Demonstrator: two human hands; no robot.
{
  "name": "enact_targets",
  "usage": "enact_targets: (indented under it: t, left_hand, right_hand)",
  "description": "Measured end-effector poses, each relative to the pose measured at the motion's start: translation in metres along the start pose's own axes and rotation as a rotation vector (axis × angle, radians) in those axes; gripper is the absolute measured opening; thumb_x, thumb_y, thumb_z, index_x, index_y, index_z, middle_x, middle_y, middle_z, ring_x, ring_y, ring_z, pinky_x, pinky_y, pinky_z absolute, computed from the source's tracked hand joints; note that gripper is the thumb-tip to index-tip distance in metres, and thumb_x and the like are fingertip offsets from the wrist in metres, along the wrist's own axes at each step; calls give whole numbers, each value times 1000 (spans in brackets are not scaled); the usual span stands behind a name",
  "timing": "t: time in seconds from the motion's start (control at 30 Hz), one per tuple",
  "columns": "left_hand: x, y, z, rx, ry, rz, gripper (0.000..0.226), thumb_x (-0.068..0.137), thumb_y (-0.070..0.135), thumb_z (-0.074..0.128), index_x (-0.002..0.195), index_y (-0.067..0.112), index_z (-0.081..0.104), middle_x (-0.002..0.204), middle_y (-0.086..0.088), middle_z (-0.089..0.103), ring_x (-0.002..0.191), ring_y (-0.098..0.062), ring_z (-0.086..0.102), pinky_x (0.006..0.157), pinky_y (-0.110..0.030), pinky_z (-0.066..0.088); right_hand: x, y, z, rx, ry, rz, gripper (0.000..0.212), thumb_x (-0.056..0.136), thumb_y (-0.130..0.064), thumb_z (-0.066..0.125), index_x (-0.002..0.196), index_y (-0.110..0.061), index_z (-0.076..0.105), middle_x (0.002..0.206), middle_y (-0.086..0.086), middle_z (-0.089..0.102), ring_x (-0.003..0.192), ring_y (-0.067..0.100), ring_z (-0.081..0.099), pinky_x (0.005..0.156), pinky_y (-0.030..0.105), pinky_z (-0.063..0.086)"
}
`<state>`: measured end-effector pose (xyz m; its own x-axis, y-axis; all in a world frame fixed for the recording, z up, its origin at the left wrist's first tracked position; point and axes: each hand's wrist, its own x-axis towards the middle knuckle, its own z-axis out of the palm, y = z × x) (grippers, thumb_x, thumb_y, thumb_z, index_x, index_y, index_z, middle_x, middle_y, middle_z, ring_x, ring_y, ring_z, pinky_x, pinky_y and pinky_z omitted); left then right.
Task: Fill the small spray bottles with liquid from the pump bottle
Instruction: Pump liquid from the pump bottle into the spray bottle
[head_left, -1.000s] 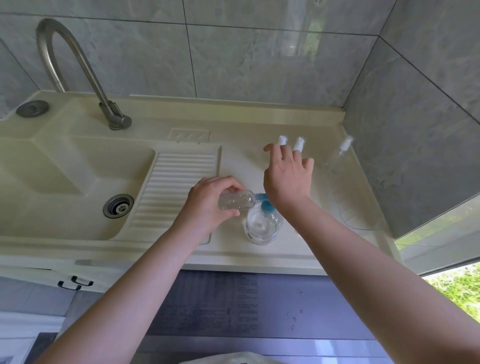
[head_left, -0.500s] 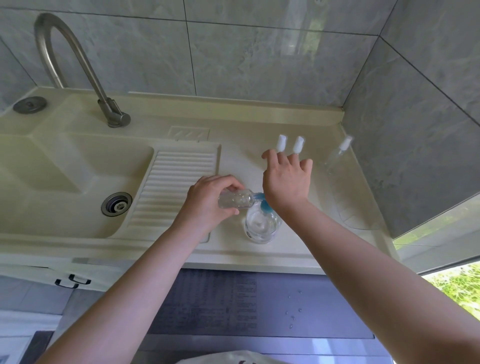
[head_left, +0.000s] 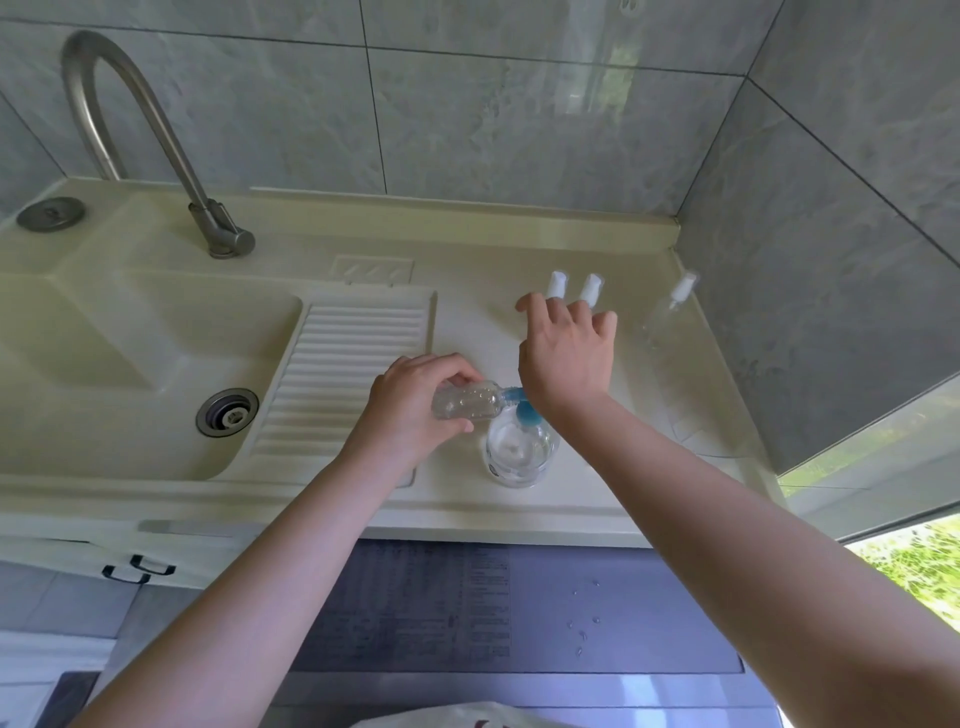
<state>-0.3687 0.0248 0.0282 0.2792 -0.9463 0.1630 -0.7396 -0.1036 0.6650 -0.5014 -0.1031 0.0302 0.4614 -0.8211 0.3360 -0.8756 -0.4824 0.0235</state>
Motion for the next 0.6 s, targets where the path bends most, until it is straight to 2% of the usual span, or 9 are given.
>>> enact_targets:
  t: [0.13,0.27,0.43,0.6]
  left_hand:
    - [-1,1,-2,-15,-2,-8,47,61,16,90,100,33,68,95,19,68,94,-12,58,91,-34,46]
    - [0,3,-1,-14,-11,-16,48,61,15,90,99,34,69,94,20,67,93,-11,59,92,-37,47]
    - [0,4,-1,-17,-10,-7,49,61,15,90,100,35,69,94,20,66,93,-11,58,91,-35,47]
    - [2,5,-2,-16,-10,1,49,60,14,90,99,35,69,93,20,66,93,-11,58,90,-37,48]
  right_hand:
    - [1,-2,-5,-18,5,-29,52,79,-1,49,126,-22,51,105,1,63,99,30,52,77,39,22]
    - [-2,0,3,-5,-55,-12,46,83,-5,43,125,-22,49,108,1,62,100,29,51,76,38,19]
    - [3,2,-5,-14,-32,-19,53,83,-3,45,132,-24,45,117,0,60,104,28,50,77,37,18]
    - [-1,4,3,91,-117,46,51,84,-5,40,131,-23,44,118,1,61,106,29,48,78,39,23]
